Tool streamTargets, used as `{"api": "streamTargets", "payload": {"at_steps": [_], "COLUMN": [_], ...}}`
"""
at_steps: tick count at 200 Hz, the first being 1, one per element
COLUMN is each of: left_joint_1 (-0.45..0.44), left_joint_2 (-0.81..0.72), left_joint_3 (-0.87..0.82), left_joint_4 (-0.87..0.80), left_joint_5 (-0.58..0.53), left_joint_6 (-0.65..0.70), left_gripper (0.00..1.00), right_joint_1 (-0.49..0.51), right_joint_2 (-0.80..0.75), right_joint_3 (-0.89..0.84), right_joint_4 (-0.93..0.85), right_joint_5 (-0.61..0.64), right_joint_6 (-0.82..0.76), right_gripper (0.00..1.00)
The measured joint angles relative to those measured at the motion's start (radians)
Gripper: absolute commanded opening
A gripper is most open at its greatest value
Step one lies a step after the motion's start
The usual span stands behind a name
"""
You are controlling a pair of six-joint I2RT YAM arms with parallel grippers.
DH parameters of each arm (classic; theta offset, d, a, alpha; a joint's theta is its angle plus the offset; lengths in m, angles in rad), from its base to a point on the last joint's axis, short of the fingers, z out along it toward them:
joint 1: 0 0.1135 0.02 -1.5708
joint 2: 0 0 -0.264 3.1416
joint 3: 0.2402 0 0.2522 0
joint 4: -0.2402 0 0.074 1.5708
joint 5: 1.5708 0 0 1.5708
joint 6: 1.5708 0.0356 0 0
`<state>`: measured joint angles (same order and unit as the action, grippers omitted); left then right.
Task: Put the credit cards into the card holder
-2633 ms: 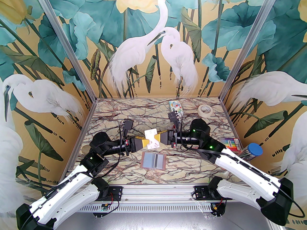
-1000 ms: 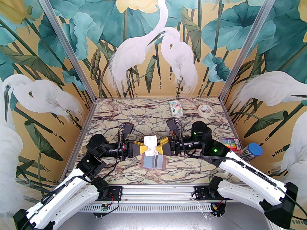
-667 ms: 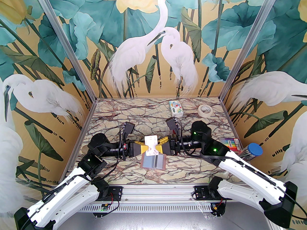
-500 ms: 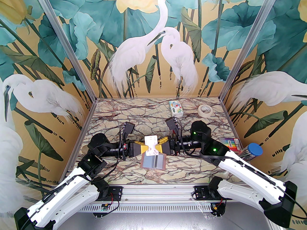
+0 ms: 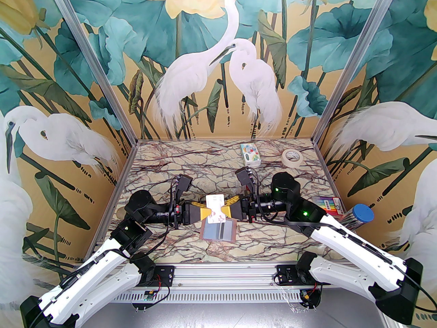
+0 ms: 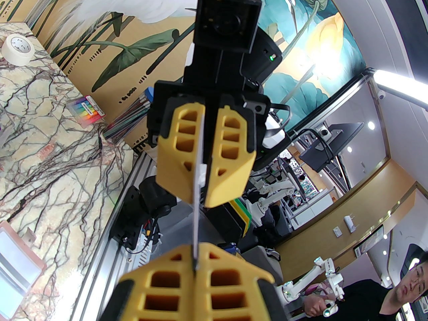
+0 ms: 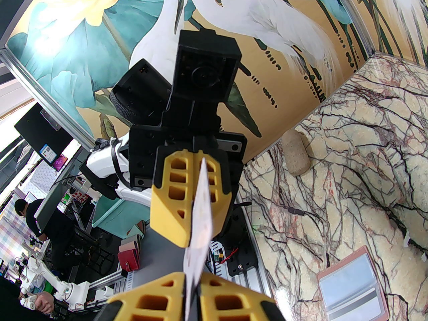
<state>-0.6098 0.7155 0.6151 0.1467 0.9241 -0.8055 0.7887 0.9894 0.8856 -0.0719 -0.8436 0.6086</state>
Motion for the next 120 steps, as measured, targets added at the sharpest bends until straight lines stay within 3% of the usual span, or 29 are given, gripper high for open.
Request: {"api": "streamTargets", "payload": {"at_steps": [79,120], "left_joint_1": [0.000,0.000], "left_joint_2": [0.000,-0.001], "left_joint_3": [0.000,0.000], "left_joint_4": [0.000,0.000], "left_joint_5": [0.000,0.000], "left_joint_6": [0.000,-0.001], "left_gripper": [0.00,0.00], "right_joint_1": [0.004,0.006], "right_joint_2": [0.000,0.011], "right_joint_3": [0.000,0.000], "right_joint_4": [0.000,0.000], "right_joint_5": [0.000,0.000], "right_joint_6": [0.000,0.000], "right_gripper": [0.14,0.03]}}
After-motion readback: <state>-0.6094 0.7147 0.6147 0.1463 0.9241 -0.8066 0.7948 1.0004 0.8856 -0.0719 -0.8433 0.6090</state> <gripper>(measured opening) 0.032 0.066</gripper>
